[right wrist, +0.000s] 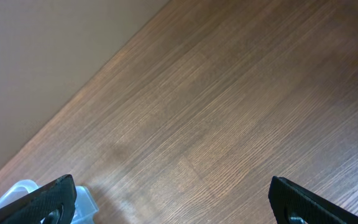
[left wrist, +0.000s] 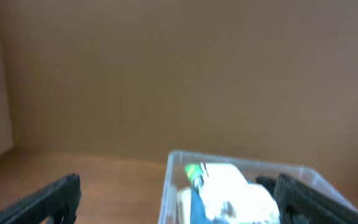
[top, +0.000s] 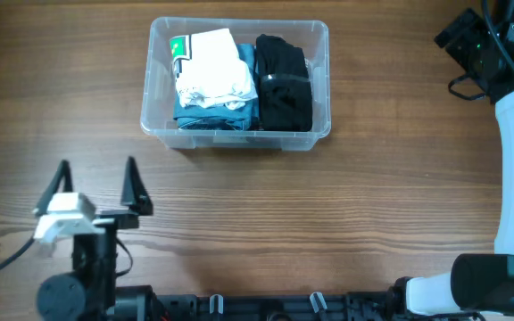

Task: Pack container

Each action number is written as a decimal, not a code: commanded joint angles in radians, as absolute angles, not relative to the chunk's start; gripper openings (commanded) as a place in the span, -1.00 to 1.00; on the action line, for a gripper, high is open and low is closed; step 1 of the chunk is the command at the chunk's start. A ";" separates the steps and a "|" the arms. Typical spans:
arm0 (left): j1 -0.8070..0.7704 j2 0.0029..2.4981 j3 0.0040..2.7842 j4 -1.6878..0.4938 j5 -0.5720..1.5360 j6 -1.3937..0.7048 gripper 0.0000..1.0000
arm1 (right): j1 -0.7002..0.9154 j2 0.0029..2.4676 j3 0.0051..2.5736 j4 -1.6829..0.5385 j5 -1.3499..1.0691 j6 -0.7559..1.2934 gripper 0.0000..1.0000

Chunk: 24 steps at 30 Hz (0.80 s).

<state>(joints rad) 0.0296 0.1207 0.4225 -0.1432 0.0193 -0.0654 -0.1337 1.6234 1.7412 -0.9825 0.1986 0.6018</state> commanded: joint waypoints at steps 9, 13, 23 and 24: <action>0.038 0.045 0.130 0.029 0.071 -0.068 1.00 | -0.131 1.634 1.740 -0.981 0.190 0.609 0.99; 0.061 0.007 0.094 0.027 0.110 -0.068 1.00 | -0.131 1.634 1.740 -0.981 0.189 0.609 0.99; 0.028 0.002 0.023 0.004 0.122 -0.068 0.99 | -0.131 1.634 1.740 -0.981 0.189 0.609 0.99; 0.020 0.002 0.011 0.004 0.123 -0.068 1.00 | -0.131 1.634 1.740 -0.981 0.189 0.609 1.00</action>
<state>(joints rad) 0.0444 0.0147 0.0471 0.0040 0.1070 -0.0654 -0.1337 1.6234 1.7412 -0.9825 0.1986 0.6018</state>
